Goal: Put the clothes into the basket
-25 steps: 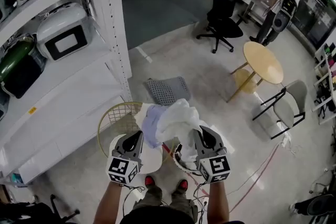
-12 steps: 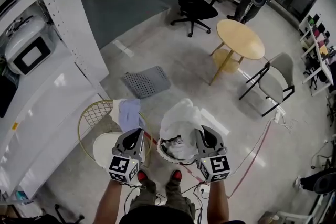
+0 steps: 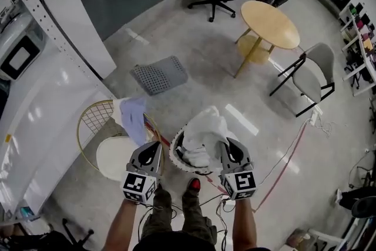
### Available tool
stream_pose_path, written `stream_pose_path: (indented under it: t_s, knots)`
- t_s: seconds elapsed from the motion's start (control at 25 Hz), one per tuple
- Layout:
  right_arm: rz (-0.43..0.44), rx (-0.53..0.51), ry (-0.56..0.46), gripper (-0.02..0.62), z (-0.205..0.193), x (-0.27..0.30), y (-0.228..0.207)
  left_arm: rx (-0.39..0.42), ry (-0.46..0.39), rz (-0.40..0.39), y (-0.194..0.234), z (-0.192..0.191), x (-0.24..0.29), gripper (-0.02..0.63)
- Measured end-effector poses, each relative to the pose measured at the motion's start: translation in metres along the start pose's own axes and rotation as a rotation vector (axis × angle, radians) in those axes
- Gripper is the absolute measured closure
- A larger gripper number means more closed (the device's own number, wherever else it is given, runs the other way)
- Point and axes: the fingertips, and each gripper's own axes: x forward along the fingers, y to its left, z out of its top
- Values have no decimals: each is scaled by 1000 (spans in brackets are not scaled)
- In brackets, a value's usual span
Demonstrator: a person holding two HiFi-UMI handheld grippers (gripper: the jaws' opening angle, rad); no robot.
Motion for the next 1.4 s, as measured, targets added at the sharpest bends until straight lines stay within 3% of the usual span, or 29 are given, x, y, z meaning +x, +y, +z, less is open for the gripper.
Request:
stream_pose_path:
  t_s: [0.56, 1.16, 1.4]
  knots:
    - [94, 90, 165, 557, -151, 60, -5, -55, 169, 0, -3, -119, 57, 605]
    - [93, 165, 338, 557, -325, 115, -9, -91, 310, -25, -3, -246, 99, 606]
    - [76, 184, 432, 557, -395, 130, -13, -123, 334, -21, 0, -279, 109, 606]
